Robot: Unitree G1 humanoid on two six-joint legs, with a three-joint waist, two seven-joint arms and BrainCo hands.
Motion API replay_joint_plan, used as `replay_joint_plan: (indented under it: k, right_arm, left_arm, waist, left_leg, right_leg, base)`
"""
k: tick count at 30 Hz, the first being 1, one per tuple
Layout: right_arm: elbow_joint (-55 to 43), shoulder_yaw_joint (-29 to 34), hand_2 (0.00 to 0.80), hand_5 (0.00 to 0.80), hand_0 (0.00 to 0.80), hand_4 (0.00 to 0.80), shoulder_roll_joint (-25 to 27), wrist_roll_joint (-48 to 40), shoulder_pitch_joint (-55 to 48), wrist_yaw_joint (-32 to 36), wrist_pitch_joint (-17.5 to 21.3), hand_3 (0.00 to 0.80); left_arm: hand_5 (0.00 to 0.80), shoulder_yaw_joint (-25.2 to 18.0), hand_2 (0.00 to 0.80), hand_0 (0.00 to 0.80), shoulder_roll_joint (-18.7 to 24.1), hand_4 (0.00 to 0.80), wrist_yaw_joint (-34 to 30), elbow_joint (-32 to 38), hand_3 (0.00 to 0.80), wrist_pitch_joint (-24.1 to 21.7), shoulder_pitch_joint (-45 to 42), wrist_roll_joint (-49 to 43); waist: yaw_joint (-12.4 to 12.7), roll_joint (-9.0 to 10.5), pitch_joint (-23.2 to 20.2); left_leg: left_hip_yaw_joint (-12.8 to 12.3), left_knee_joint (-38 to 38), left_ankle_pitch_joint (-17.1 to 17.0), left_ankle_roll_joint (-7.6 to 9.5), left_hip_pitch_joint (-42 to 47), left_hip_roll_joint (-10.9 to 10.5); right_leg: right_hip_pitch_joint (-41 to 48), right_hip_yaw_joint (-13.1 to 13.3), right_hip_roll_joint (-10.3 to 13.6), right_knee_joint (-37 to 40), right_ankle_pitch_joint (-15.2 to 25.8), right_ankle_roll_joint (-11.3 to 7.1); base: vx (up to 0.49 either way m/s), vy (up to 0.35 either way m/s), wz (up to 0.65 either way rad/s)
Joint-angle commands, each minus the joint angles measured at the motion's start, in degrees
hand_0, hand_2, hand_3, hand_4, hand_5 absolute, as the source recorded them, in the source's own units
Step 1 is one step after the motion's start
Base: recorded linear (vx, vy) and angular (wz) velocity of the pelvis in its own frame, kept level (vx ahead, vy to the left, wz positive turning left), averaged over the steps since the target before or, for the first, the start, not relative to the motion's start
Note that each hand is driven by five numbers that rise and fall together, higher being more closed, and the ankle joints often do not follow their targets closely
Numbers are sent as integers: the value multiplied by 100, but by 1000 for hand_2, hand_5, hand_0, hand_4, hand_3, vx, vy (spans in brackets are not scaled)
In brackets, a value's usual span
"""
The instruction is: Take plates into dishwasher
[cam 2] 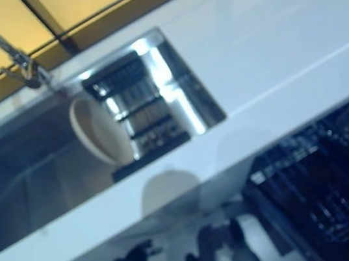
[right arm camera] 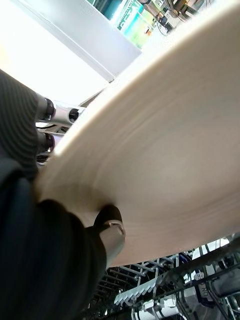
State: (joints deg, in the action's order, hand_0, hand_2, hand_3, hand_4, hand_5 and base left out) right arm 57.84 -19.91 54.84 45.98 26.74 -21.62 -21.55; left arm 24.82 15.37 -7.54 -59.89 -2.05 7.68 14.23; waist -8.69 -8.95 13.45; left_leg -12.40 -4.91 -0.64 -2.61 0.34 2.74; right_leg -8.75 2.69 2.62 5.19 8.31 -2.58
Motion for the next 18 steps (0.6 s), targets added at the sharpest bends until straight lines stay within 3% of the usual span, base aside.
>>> replay_joint_plan:
  k: [1,18]
  right_arm:
    - [487,-78,800,800,800,800,-352,-337,35,315,-4,800]
    - [637,-235,800,800,800,800,-805,-470,-63,689,-249,800]
  left_arm:
    - [0,90,0,0,267,0,-58,-359,0,-193,250,-236]
    - [0,-18,0,0,227,0,-125,-583,0,-328,350,-470]
  waist:
    - [-62,416,-47]
    - [-4,461,-40]
  left_leg:
    - [257,-9,154,4,196,-14]
    - [301,-9,136,-12,197,-6]
  right_leg:
    - [-66,-14,367,-19,64,-557]
    - [-26,-81,397,-19,70,-553]
  base:
    - [0,0,0]
    - [-1,-2,1]
